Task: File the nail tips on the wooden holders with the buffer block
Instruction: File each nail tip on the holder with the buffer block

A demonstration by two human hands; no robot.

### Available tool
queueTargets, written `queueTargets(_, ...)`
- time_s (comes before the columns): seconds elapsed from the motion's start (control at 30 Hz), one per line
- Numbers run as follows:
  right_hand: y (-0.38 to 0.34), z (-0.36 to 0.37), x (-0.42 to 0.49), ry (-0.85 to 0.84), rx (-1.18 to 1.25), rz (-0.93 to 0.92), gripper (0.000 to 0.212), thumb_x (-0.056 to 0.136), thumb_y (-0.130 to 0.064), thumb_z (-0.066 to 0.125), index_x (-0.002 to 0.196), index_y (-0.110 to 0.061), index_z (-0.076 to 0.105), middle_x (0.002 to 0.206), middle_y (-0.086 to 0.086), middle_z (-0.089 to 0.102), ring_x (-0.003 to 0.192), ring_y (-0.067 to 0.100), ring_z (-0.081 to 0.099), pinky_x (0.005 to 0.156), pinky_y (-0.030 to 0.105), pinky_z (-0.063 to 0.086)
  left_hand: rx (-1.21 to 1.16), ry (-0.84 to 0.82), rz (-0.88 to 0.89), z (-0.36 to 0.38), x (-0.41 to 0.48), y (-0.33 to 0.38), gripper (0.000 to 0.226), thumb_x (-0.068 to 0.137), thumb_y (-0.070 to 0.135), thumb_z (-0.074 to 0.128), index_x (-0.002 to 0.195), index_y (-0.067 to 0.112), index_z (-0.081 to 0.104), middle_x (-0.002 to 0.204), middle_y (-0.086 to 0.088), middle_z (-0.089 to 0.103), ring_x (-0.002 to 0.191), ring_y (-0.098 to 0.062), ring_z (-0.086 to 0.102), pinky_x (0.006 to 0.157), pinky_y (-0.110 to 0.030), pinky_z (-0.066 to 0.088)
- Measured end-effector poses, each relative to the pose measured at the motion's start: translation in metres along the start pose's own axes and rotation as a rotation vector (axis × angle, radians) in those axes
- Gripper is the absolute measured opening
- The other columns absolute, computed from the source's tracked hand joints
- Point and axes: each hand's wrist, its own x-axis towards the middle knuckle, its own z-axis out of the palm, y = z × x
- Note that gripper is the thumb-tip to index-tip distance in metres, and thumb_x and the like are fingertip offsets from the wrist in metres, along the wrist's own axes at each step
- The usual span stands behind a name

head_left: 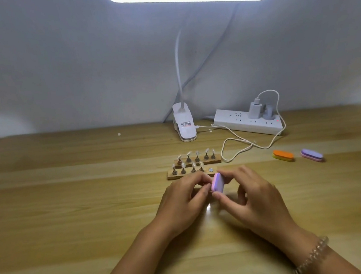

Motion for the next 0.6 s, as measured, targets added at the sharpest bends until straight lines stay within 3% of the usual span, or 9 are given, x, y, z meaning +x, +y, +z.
queueTargets(0.17, 0.0009, 0.0003, 0.0015, 0.047, 0.052, 0.076, 0.031, 0.079, -0.048, 0.072, 0.103, -0.031, 0.065, 0.094, -0.018, 0.058, 0.059, 0.003, 0.05, 0.058, 0.03, 0.047, -0.012, -0.007, -0.015, 0.0001, 0.0007, -0.0002, 0.011, 0.095, 0.024, 0.059, 0.098, 0.03, 0.067, 0.091, 0.02, 0.068, 0.064, 0.008, 0.056, 0.061, -0.017, 0.036)
queueTargets(0.3, -0.0029, 0.0017, -0.0007, 0.013, -0.016, 0.014, 0.036, 0.078, -0.056, 0.066, 0.104, -0.032, 0.063, 0.093, -0.019, 0.056, 0.058, 0.003, 0.048, 0.055, 0.028, 0.045, -0.006, -0.02, -0.032, 0.0006, 0.0007, 0.0002, 0.011, 0.096, 0.023, 0.059, 0.101, 0.029, 0.068, 0.093, 0.018, 0.069, 0.06, 0.007, 0.055, 0.061, -0.021, 0.037)
queueTargets(0.43, 0.0002, 0.0024, 0.0014, 0.105, -0.052, 0.087, 0.028, 0.078, -0.045, 0.071, 0.101, -0.033, 0.061, 0.091, -0.016, 0.056, 0.057, -0.001, 0.043, 0.054, 0.027, 0.042, -0.078, 0.007, -0.049, 0.0003, 0.0004, 0.0022, 0.012, 0.097, 0.021, 0.061, 0.095, 0.029, 0.07, 0.085, 0.021, 0.068, 0.056, 0.006, 0.055, 0.058, -0.014, 0.037)
queueTargets(0.6, -0.0029, 0.0023, -0.0024, 0.163, -0.044, 0.055, 0.037, 0.078, -0.035, 0.076, 0.11, -0.023, 0.06, 0.095, -0.013, 0.053, 0.056, 0.003, 0.046, 0.049, 0.027, 0.044, -0.247, 0.045, -0.114, -0.0021, 0.0014, 0.003, 0.014, 0.095, 0.009, 0.062, 0.093, 0.021, 0.07, 0.087, 0.014, 0.072, 0.051, -0.003, 0.056, 0.053, -0.023, 0.044)
